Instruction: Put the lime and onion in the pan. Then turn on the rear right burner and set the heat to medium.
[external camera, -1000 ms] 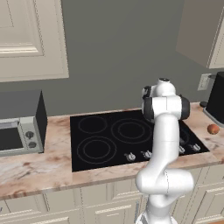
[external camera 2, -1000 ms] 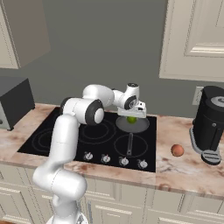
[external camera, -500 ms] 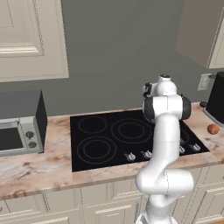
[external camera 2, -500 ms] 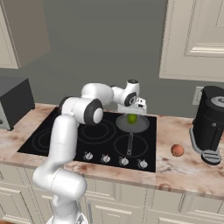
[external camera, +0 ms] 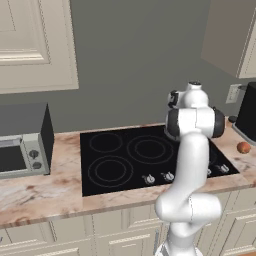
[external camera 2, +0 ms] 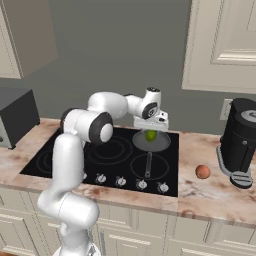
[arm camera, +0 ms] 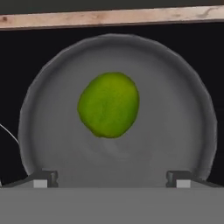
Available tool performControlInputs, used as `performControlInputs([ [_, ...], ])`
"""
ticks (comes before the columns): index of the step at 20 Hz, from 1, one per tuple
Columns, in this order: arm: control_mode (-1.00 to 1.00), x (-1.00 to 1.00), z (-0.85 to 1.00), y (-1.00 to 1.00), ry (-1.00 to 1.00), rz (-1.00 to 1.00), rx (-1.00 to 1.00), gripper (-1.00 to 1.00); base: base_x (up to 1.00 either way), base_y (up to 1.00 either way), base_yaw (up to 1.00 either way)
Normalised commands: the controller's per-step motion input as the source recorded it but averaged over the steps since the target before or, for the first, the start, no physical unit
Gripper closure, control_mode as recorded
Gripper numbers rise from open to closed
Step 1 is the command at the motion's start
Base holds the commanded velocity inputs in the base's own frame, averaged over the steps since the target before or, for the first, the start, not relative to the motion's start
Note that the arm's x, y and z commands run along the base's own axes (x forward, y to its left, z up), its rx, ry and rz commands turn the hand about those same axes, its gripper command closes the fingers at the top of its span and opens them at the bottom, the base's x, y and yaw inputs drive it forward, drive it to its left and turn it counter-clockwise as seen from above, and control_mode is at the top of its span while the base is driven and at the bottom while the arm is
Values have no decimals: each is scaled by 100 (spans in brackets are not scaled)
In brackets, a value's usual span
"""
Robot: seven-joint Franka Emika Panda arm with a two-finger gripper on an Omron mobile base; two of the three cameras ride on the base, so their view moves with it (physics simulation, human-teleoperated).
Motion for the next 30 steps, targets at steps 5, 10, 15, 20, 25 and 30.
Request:
performControlInputs([
  [5, -100, -100, 8, 0, -7, 1, 0, -100, 0, 0, 0],
  [10, -100, -98, 22, 0, -11, 3, 0, -100, 0, 0, 0],
  [15, -100, -91, 10, 0, -5, 3, 0, -100, 0, 0, 0],
  [20, -100, -69, 0, 0, -6, 3, 0, -100, 0, 0, 0],
  [25, -100, -27, -1, -16, -4, 0, -6, -100, 0, 0, 0],
  [30, -100, -11, 0, -45, 0, 0, -10, -100, 0, 0, 0],
])
